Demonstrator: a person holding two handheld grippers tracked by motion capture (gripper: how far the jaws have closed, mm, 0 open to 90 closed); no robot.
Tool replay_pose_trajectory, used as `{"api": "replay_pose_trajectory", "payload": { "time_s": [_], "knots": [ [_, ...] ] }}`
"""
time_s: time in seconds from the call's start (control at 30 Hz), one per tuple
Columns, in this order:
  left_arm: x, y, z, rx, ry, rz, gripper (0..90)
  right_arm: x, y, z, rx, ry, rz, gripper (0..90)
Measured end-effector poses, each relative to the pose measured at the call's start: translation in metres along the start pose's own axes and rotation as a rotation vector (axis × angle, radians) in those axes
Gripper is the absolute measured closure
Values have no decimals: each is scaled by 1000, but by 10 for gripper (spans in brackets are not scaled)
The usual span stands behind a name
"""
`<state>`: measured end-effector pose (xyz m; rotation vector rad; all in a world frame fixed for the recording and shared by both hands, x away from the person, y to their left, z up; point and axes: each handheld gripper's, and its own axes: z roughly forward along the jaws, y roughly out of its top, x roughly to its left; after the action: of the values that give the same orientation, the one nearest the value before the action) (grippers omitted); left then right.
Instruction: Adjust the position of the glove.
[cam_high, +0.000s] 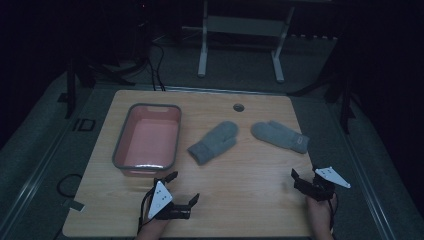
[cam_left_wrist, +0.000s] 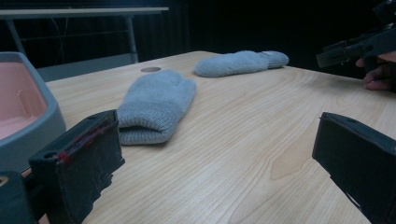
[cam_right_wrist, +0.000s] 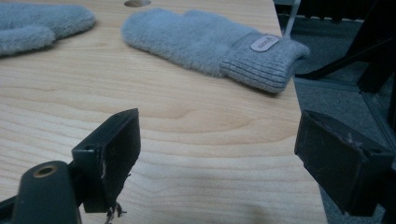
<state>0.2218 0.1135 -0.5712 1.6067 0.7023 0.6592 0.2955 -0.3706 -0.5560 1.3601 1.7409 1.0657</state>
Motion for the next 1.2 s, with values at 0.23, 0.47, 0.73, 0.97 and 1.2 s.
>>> {"api": "replay_pose_trajectory", "payload": {
  "time_s": [0.23, 0.47, 0.73, 0.97, 1.2],
  "knots": [
    [2, 0, 1, 7, 0, -15, 17, 4, 0, 1, 26, 14, -22, 142],
    [1, 0, 0, 5, -2, -10, 18, 6, 18, 12, 87, 151, 31, 142],
    [1, 0, 0, 0, 2, -8, 18, 12, 41, 25, 135, 188, 16, 142],
    [2, 0, 0, -2, 2, -18, 17, 25, 61, 36, 147, 223, 6, 137],
    [2, 0, -1, -3, -3, -17, 17, 42, 81, 47, 140, 274, -49, 144]
  ]
}}
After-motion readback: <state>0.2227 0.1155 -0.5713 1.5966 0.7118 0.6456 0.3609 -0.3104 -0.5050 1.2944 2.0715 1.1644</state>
